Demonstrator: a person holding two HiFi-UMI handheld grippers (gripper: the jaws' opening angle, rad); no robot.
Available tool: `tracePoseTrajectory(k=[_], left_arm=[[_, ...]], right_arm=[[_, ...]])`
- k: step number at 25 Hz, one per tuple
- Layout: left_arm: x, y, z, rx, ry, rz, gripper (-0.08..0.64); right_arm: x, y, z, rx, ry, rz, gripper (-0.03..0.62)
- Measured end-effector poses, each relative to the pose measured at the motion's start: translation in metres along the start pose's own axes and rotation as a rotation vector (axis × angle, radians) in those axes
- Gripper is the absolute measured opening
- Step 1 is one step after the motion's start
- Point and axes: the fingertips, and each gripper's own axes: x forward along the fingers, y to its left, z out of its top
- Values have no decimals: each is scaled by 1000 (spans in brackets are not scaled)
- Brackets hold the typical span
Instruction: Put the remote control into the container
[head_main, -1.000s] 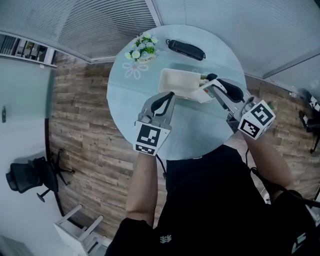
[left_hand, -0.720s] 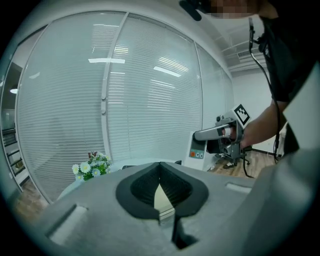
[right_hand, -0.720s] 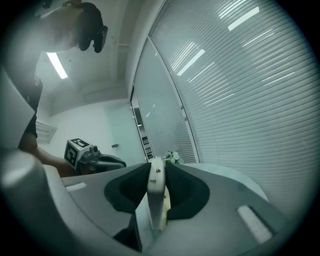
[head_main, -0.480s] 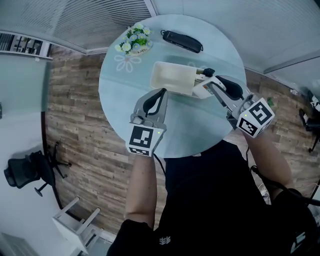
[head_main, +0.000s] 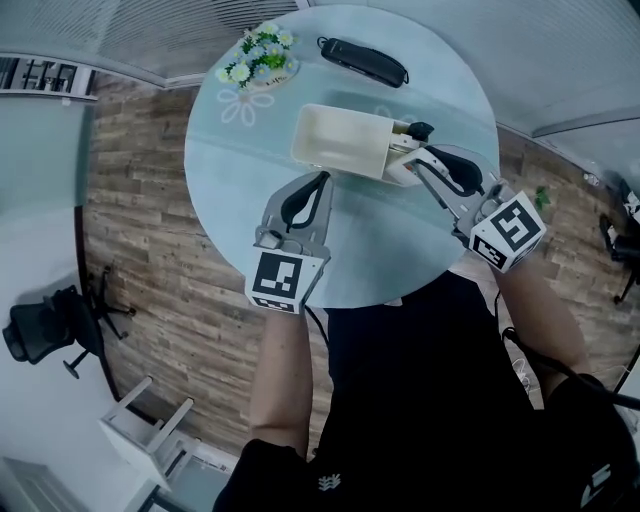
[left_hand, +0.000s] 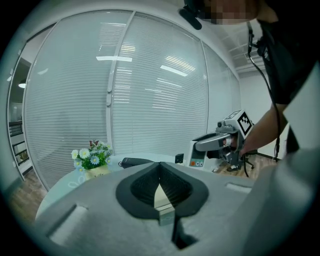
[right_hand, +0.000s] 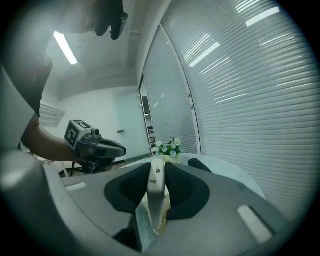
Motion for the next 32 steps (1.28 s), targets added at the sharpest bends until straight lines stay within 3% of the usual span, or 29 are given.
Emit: tracePoseTrajectory(k=[7,18,26,32], left_arm=[[1,0,-16,-36,3,14,0],[4,14,-21,-81,-17,33,0],[4,25,-24,-88,-14,49,0],[8,34,-24,-90,-14,62,0]], right_arm=[[11,4,-15,-61,39,36,95],[27,5,-29,-66,93,80,95],[36,5,-48,-71,175,102,97],[42,8,-64,-128,239,127,97]])
